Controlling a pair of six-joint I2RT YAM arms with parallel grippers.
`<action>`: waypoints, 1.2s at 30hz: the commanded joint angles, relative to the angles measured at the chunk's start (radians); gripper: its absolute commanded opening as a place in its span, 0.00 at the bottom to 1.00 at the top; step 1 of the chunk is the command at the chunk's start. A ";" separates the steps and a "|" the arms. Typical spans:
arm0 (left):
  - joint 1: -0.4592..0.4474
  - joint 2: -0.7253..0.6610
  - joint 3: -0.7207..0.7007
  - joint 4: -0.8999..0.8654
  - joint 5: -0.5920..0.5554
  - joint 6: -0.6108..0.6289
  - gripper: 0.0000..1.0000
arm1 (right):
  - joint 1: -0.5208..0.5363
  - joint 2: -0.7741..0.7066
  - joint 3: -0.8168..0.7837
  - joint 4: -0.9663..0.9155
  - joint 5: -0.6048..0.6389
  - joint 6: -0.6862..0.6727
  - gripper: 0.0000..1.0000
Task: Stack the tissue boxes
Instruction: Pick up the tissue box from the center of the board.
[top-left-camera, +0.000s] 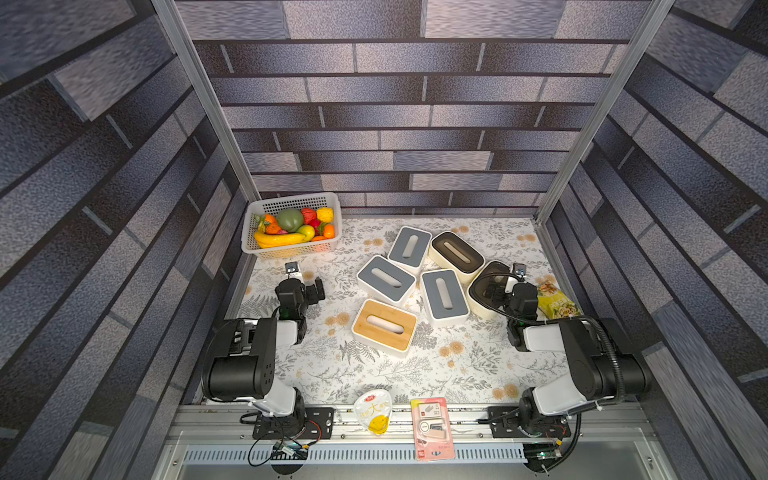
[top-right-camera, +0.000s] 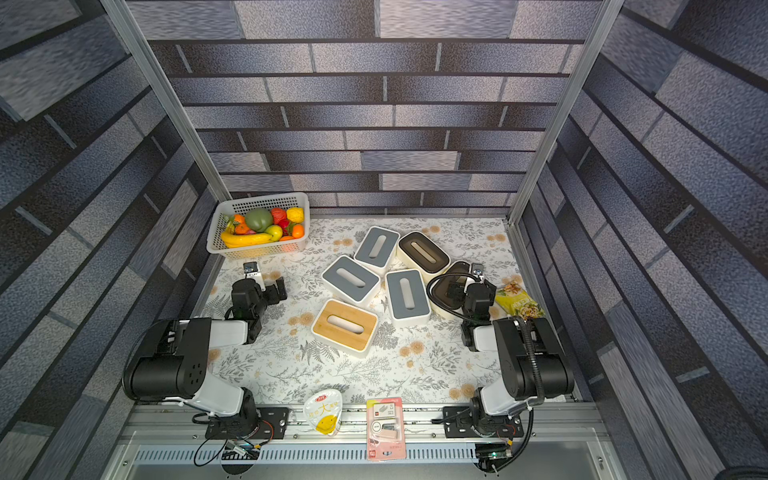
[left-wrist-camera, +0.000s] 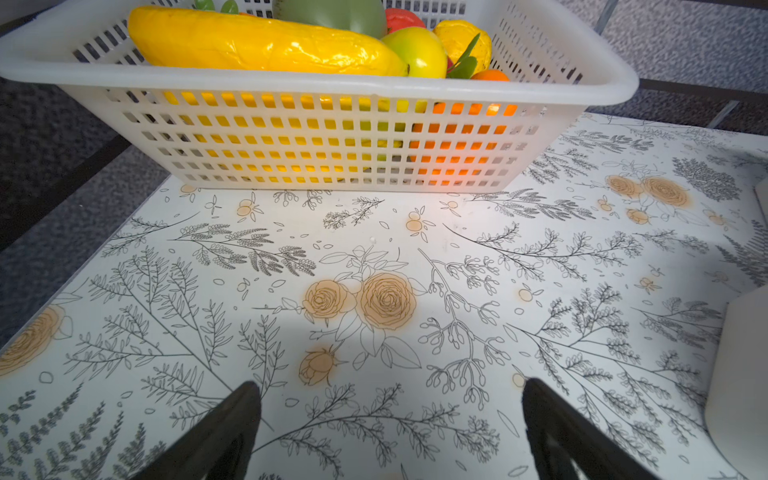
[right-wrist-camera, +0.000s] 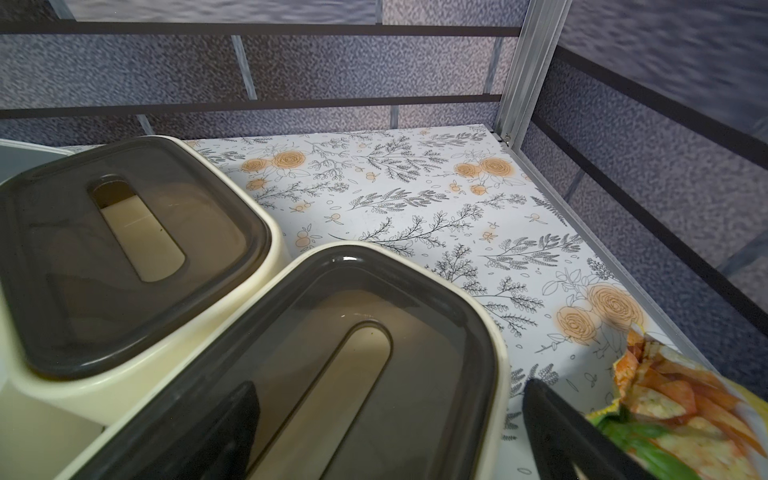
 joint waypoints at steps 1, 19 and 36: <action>0.007 0.009 0.022 0.011 0.008 0.022 1.00 | 0.005 0.006 0.012 -0.003 -0.009 -0.018 1.00; -0.016 -0.188 -0.096 0.058 -0.074 0.024 1.00 | 0.051 0.012 -0.106 0.235 0.159 -0.022 0.99; -0.178 -0.523 0.097 -0.614 -0.213 -0.188 1.00 | 0.058 -0.671 -0.085 -0.408 -0.004 0.040 1.00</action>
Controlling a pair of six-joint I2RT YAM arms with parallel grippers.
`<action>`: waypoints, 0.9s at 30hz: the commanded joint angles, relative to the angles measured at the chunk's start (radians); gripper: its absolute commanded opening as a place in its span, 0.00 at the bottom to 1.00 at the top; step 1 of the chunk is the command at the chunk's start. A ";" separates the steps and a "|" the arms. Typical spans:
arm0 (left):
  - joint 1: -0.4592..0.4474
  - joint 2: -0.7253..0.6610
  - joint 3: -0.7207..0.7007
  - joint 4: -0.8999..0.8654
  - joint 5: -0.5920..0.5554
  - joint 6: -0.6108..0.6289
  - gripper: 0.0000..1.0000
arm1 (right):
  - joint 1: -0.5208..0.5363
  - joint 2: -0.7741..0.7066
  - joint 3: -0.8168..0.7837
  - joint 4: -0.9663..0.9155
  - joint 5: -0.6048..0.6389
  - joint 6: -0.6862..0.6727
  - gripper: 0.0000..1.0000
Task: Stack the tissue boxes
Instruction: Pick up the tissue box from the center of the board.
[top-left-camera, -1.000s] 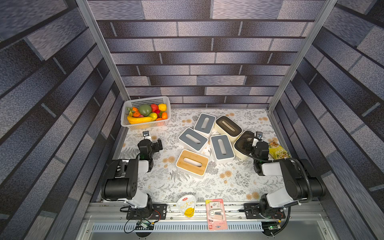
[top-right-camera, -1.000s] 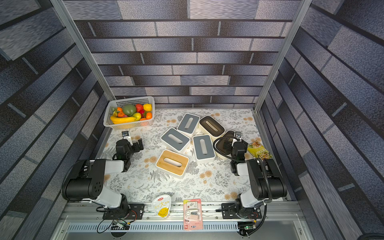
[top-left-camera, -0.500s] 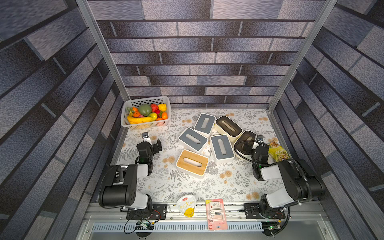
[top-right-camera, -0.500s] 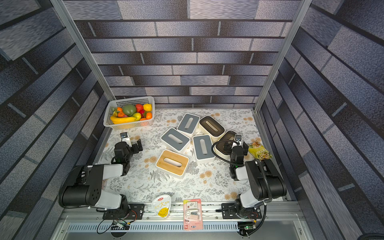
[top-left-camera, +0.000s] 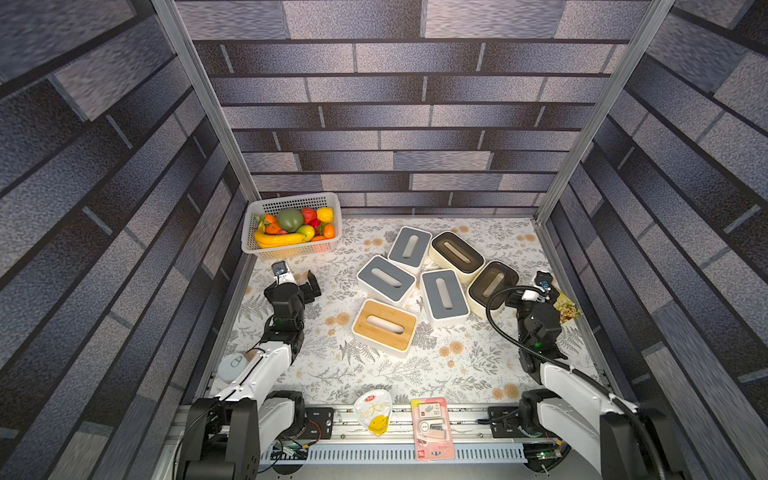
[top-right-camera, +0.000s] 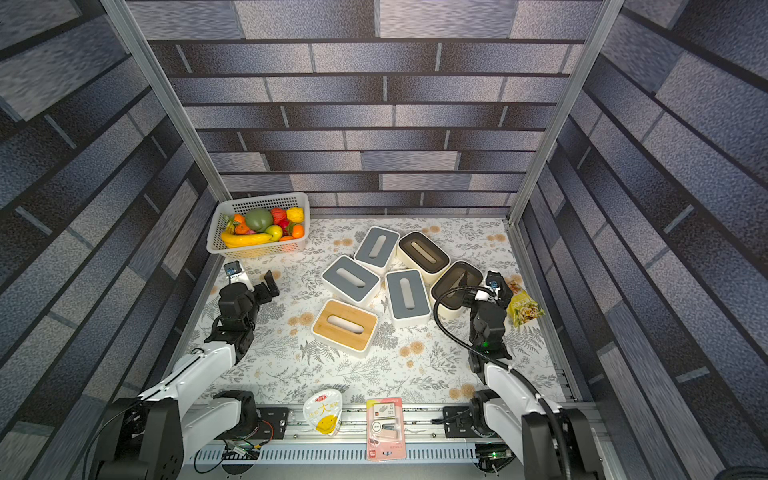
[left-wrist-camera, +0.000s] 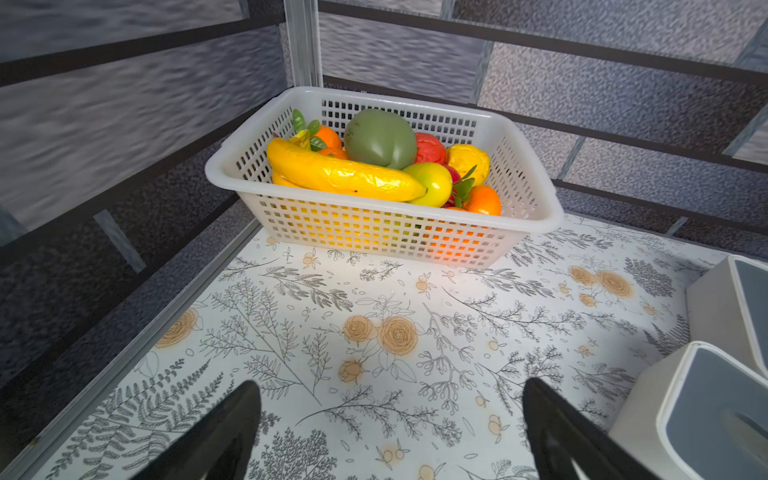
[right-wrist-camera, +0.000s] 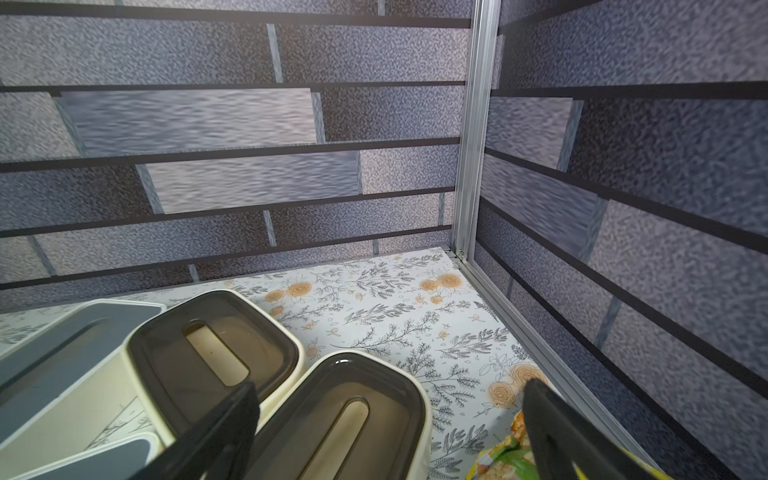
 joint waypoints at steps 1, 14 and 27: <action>-0.087 -0.053 0.107 -0.294 -0.028 -0.088 1.00 | 0.011 -0.071 0.072 -0.301 -0.145 0.067 1.00; -0.293 -0.258 0.240 -0.845 0.323 -0.338 1.00 | 0.313 0.052 0.444 -0.870 -0.322 0.067 0.99; -0.104 -0.336 0.414 -1.175 0.917 -0.614 1.00 | 0.389 0.114 0.552 -0.978 -0.624 0.018 0.98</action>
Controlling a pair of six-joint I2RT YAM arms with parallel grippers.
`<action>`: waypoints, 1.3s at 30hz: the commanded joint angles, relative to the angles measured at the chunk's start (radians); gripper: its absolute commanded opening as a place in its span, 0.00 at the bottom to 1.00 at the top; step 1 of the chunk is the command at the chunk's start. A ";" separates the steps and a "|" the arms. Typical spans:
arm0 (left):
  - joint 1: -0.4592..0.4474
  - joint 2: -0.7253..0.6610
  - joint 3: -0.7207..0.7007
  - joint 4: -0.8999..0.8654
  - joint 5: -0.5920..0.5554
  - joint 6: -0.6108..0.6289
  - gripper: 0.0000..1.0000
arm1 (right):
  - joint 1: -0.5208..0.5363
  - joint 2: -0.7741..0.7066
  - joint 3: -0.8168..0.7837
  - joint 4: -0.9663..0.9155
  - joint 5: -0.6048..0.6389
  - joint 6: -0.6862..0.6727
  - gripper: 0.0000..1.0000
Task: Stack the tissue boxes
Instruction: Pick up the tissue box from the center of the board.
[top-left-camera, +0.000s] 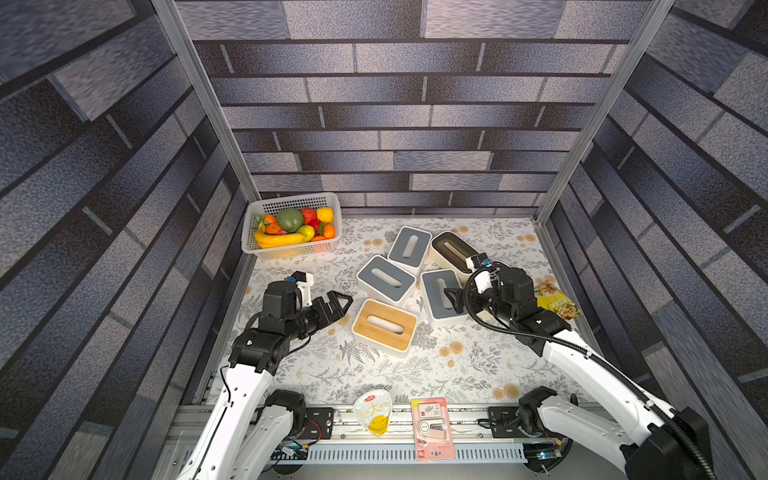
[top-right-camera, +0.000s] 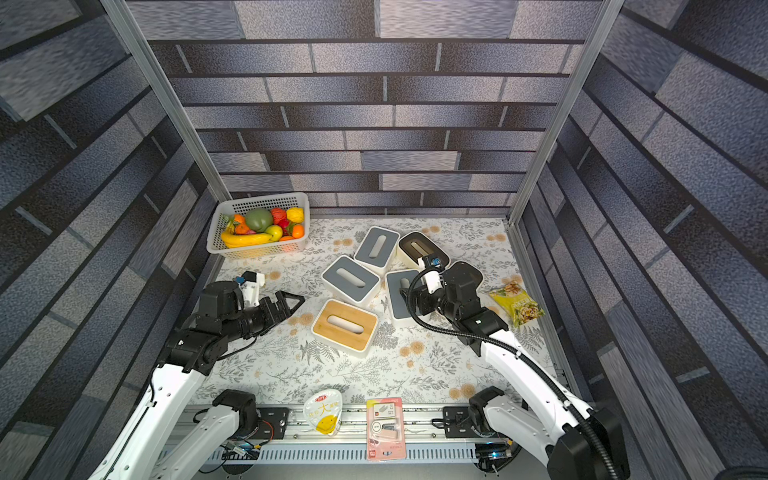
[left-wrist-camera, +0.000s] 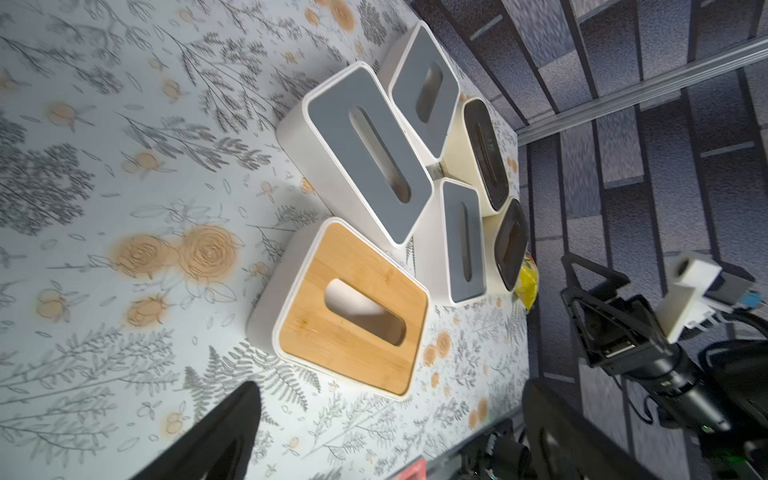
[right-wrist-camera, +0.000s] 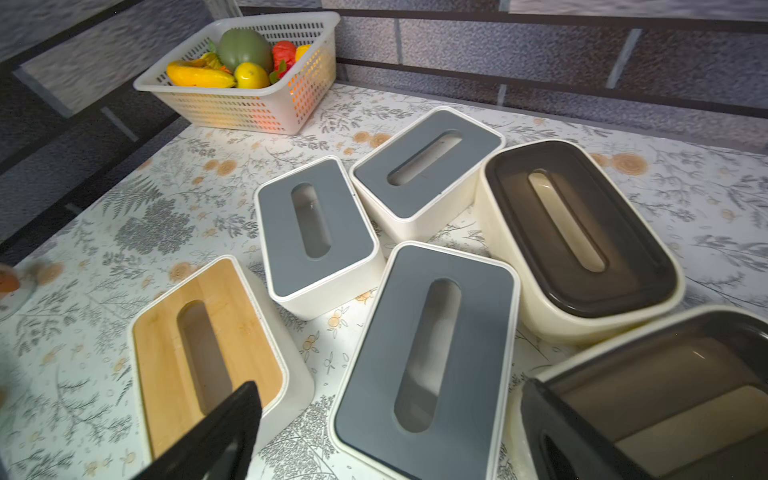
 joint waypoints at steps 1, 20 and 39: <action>0.011 -0.004 0.071 -0.159 0.146 -0.100 1.00 | 0.060 0.037 0.053 -0.060 -0.106 -0.041 0.98; 0.274 0.003 0.021 -0.314 0.485 0.093 1.00 | 0.413 0.368 0.258 -0.131 -0.046 -0.250 0.80; 0.302 -0.047 0.021 -0.427 0.375 0.165 1.00 | 0.540 0.692 0.483 -0.243 -0.002 -0.321 0.66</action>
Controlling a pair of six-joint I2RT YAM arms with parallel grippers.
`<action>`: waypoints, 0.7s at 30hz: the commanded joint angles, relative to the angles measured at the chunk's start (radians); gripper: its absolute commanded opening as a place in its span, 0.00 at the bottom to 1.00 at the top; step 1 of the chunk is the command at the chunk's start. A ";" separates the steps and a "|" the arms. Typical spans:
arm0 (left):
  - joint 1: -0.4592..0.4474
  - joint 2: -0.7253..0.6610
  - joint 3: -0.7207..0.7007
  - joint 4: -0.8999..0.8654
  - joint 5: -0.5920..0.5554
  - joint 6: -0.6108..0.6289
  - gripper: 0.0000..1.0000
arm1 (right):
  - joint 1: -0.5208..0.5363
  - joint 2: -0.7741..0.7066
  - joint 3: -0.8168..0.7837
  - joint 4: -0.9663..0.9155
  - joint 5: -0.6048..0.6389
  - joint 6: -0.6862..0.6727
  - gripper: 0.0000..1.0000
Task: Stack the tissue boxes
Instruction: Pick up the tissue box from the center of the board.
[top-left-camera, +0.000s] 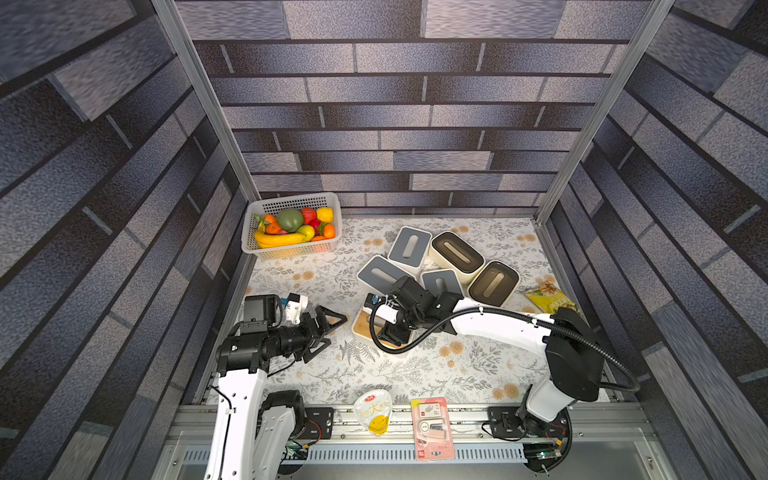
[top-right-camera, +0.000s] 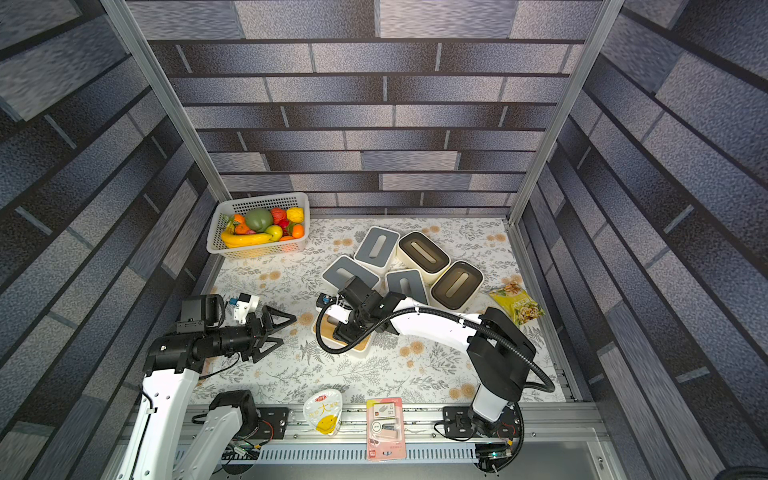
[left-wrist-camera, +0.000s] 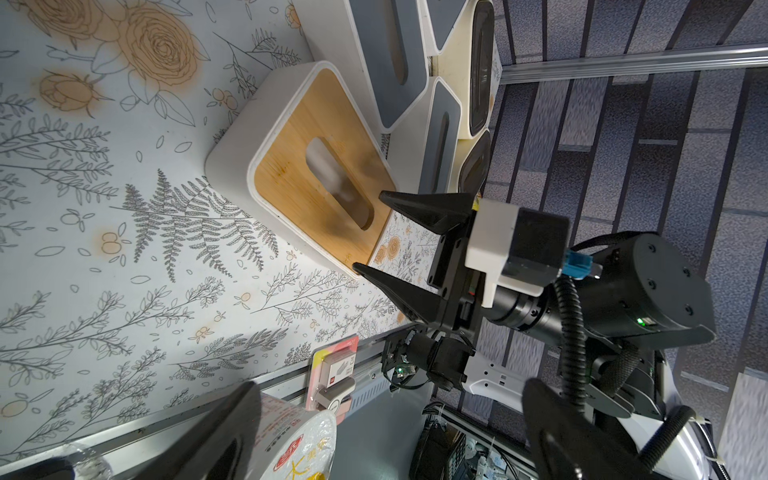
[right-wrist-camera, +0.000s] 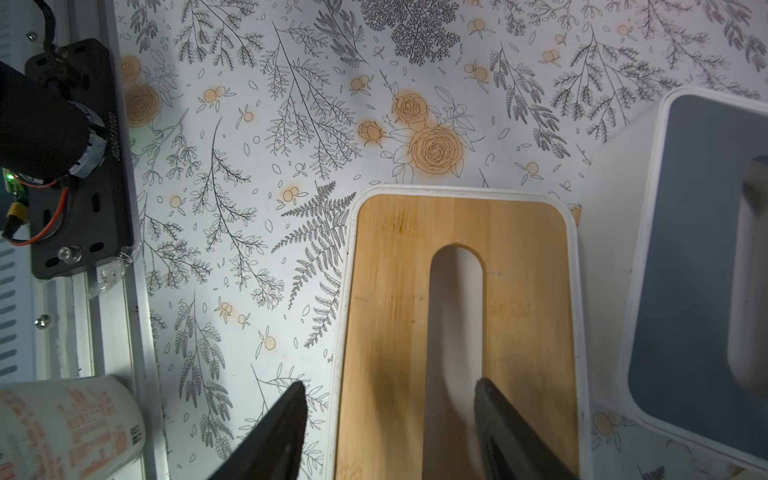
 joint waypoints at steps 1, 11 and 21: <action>0.008 -0.022 0.004 -0.039 -0.007 0.029 1.00 | 0.013 0.025 0.030 -0.046 0.004 -0.021 0.66; 0.010 -0.060 -0.010 -0.033 0.008 0.011 1.00 | 0.023 0.084 0.050 -0.076 0.033 -0.035 0.65; 0.011 -0.079 -0.009 -0.039 0.009 0.011 1.00 | 0.024 0.119 0.052 -0.072 0.036 -0.030 0.63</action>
